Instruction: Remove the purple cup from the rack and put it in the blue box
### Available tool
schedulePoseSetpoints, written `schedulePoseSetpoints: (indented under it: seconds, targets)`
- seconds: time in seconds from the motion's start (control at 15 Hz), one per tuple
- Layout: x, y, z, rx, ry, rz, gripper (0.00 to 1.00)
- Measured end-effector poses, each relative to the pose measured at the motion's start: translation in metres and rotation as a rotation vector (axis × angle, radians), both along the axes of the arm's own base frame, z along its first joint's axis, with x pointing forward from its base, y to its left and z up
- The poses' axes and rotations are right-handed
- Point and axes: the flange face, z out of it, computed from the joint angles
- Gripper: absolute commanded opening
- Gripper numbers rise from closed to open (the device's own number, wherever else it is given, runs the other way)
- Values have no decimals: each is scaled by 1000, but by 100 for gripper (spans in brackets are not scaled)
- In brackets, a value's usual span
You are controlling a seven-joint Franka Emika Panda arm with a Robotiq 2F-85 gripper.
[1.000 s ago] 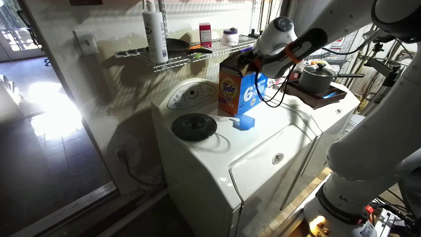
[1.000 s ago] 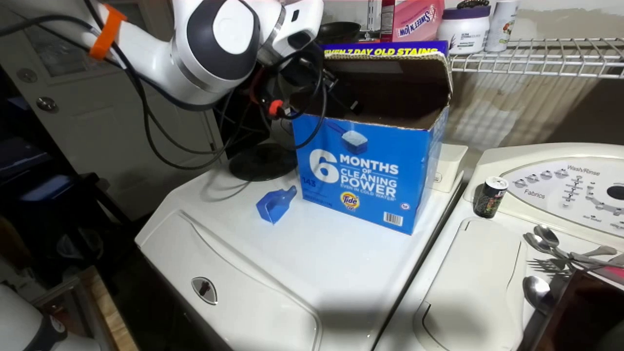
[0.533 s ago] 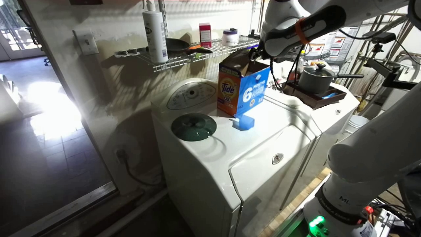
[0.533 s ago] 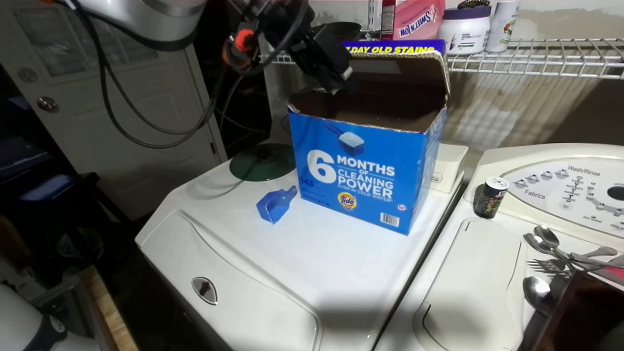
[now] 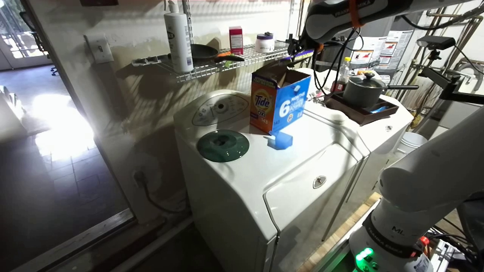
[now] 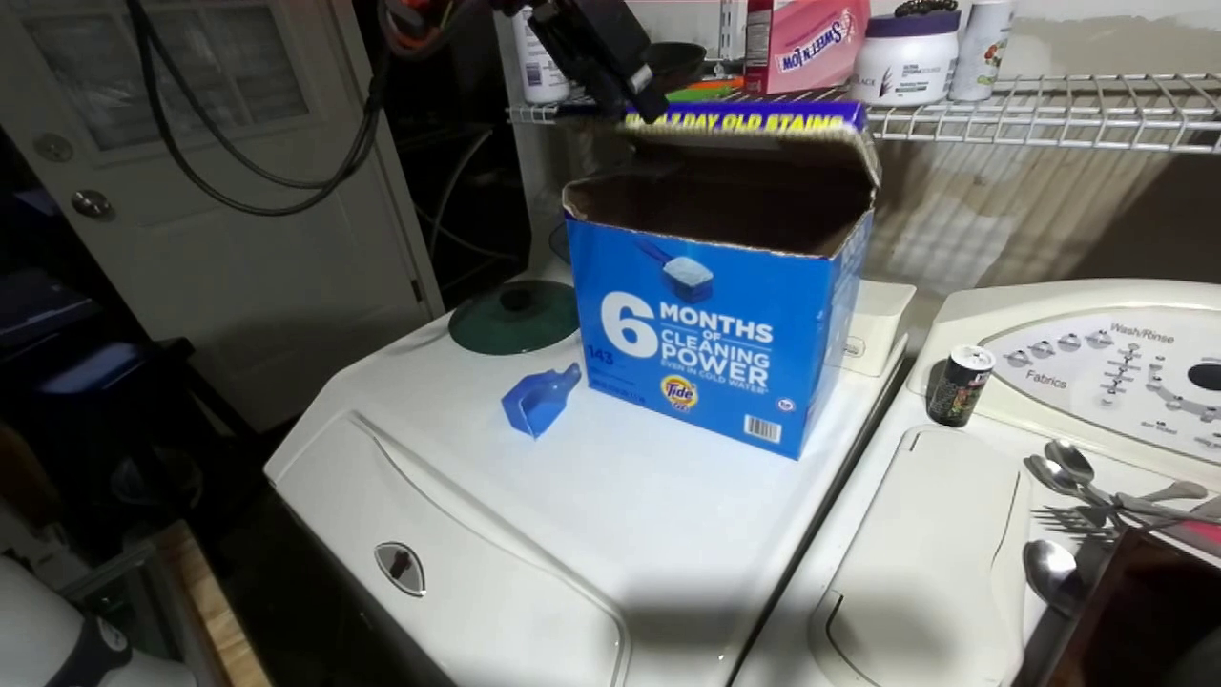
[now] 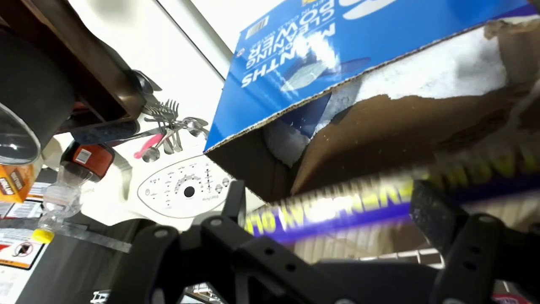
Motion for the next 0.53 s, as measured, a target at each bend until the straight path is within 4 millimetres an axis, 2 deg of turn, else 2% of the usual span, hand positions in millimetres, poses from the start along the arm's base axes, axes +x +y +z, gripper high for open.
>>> schedulePoseSetpoints:
  seconds: [0.33, 0.53]
  targets:
    - [-1, 0, 27, 61, -38, -32, 100]
    - [1, -1, 34, 51, -75, -20, 100]
